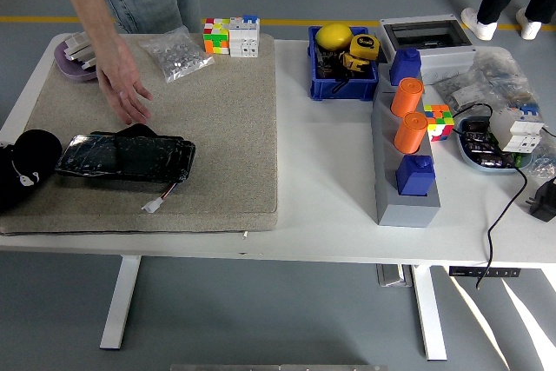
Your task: Pick the rag up,wipe the panel,place it on the desk
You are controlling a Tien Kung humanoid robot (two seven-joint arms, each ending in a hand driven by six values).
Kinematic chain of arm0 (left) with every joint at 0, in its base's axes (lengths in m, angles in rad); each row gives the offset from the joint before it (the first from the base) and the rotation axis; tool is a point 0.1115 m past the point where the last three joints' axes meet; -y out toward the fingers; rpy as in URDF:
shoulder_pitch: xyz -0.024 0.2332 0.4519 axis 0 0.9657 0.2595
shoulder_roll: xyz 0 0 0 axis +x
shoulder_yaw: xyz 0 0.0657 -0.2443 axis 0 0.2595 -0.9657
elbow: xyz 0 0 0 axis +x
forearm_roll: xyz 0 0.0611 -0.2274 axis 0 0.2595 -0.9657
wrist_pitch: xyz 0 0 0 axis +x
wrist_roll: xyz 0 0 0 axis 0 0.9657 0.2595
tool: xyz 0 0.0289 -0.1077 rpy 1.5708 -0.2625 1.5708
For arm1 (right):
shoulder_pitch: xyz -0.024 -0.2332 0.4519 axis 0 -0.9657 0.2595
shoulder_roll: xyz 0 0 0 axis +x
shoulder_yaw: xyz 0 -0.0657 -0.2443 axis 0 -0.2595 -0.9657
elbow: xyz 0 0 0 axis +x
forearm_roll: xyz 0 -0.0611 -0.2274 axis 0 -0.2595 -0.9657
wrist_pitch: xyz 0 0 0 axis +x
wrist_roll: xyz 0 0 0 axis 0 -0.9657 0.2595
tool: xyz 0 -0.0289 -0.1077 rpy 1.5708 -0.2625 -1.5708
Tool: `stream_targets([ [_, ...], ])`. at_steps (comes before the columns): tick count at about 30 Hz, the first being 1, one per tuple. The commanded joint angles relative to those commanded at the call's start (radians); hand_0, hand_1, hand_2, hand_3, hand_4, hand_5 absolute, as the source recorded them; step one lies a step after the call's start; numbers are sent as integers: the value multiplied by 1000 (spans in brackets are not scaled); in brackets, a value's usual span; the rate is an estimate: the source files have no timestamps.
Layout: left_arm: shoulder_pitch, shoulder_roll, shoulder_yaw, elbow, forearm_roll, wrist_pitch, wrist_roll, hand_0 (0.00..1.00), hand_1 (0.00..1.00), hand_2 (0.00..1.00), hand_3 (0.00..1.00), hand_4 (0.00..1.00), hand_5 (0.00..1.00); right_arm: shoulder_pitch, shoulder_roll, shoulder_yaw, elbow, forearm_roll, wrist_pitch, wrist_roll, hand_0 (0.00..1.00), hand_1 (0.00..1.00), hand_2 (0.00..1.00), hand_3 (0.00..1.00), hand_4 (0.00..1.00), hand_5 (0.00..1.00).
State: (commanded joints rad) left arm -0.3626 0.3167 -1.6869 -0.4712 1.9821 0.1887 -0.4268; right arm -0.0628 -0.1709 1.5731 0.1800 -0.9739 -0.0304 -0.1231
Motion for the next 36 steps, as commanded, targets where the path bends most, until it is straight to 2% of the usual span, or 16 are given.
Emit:
stream_targets([
  [4, 2, 2, 4, -3, 4, 11, 4, 519, 796, 803, 579, 620, 25, -1, -1, 8, 0, -4, -2, 3, 746, 669, 686, 591, 972, 480],
  [5, 2, 2, 5, -4, 5, 15, 4, 397, 604, 777, 572, 320, 2, -1, -2, 9, 0, -4, -3, 4, 744, 667, 685, 592, 973, 477],
  [10, 7, 0, 14, -8, 16, 32, 10, 397, 604, 777, 572, 320, 2, 0, -4, 23, 0, -12, -6, 13, 744, 667, 685, 592, 973, 477],
  [11, 8, 0, 14, -7, 20, 36, 11, 292, 395, 733, 523, 2, 2, 0, -4, 24, 0, -12, -6, 15, 743, 667, 685, 591, 972, 476],
  [16, 16, -1, 24, -12, 27, 63, 19, 292, 395, 733, 523, 2, 2, 0, -7, 26, 0, -14, -8, 20, 743, 667, 685, 591, 972, 476],
  [17, 19, -2, 26, -17, 27, 70, 19, 297, 275, 644, 396, 2, 2, 0, -7, 28, 0, -15, -9, 20, 737, 664, 682, 588, 972, 475],
  [22, 44, -3, 29, -71, 34, 81, 43, 297, 275, 644, 396, 2, 2, -2, -9, 30, 0, -13, -12, 18, 737, 664, 682, 588, 972, 475],
  [23, 47, -3, 29, -81, 34, 81, 46, 285, 215, 634, 381, 2, 2, -2, -8, 30, 0, -13, -12, 17, 737, 665, 682, 588, 972, 475],
  [28, 90, -2, 26, -237, 71, 74, 117, 285, 215, 634, 381, 2, 2, -2, -6, 30, 0, -14, -11, 13, 737, 665, 682, 588, 972, 475],
  [30, 102, 4, 35, -302, 84, 63, 147, 261, 184, 637, 382, 2, 2, -1, -6, 34, 0, -17, -10, 12, 738, 664, 681, 588, 972, 475],
  [32, 118, 14, 60, -368, 94, 51, 179, 261, 184, 637, 382, 2, 2, 0, -8, 36, 0, -17, -10, 12, 738, 664, 681, 588, 972, 475],
  [36, 137, 23, 106, -459, 93, 37, 214, 259, 183, 636, 389, 2, 2, 0, -7, 38, 0, -13, -11, 12, 737, 663, 681, 588, 972, 475],
])
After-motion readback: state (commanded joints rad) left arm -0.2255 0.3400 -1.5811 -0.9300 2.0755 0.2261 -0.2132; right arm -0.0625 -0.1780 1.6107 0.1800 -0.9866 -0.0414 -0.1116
